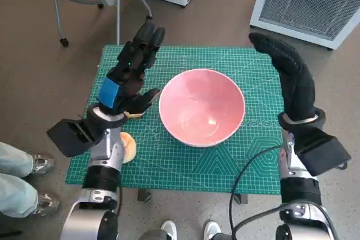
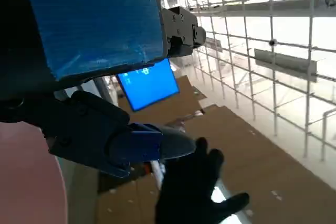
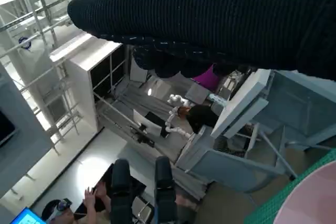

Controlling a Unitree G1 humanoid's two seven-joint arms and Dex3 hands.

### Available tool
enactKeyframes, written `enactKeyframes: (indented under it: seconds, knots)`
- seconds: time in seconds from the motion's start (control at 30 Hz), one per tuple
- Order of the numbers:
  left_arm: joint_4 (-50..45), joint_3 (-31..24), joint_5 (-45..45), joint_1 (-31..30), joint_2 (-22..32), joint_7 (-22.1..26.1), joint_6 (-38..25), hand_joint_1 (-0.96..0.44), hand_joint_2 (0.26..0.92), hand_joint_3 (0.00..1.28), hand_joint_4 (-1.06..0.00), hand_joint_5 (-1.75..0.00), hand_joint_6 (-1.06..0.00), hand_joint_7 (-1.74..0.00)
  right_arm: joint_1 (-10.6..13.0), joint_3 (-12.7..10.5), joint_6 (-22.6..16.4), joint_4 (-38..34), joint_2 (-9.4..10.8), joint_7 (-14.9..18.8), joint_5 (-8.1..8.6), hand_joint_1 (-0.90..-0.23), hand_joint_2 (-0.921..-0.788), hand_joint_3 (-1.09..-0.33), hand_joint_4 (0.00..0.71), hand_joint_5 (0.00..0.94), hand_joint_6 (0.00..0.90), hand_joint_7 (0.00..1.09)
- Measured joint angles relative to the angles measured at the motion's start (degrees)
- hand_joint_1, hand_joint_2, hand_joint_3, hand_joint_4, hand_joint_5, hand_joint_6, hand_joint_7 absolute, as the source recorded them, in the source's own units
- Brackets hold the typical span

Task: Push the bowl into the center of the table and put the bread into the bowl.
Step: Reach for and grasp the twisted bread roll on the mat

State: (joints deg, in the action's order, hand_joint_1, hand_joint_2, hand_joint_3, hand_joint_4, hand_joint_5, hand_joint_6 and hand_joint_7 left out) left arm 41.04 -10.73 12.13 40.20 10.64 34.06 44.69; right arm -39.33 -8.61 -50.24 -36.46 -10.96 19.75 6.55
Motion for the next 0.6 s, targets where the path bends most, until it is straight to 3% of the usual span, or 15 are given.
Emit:
enactKeyframes:
  seconds: [0.1, 0.3, 0.43, 0.6]
  knots:
    - [0.0, 0.2, -7.1, 0.2, 4.1, -4.8, 0.1, -0.73, 0.921, 0.35, -0.10, -0.02, -0.21, -0.04, 0.0, 0.0, 0.0, 0.2, 0.0, 0.0, 0.01, -0.795, -0.921, -0.790, 0.144, 0.000, -0.001, 0.46]
    - [-0.4, 2.6, -21.5, 0.6, 13.7, -13.2, -5.2, -0.69, 0.915, 0.10, -0.16, -0.01, -0.31, -0.06, 0.0, 0.1, 0.0, 0.8, 0.0, 0.0, 0.04, -0.795, -0.921, -0.792, 0.143, 0.000, -0.001, 0.46]
    - [-0.3, 6.0, -28.5, 3.0, 20.1, -13.6, -14.8, -0.66, 0.857, 0.02, -0.16, 0.00, -0.34, -0.05, 0.2, 0.5, 0.2, 1.4, 0.0, -0.3, -0.02, -0.794, -0.921, -0.793, 0.138, 0.000, -0.001, 0.46]
    - [-0.2, 10.0, -33.0, 6.4, 23.8, -12.8, -24.4, -0.54, 0.782, 0.00, -0.14, 0.00, -0.34, -0.04, 0.4, 1.3, 0.4, 2.2, 0.1, -1.0, -0.27, -0.794, -0.921, -0.801, 0.126, 0.000, -0.001, 0.44]
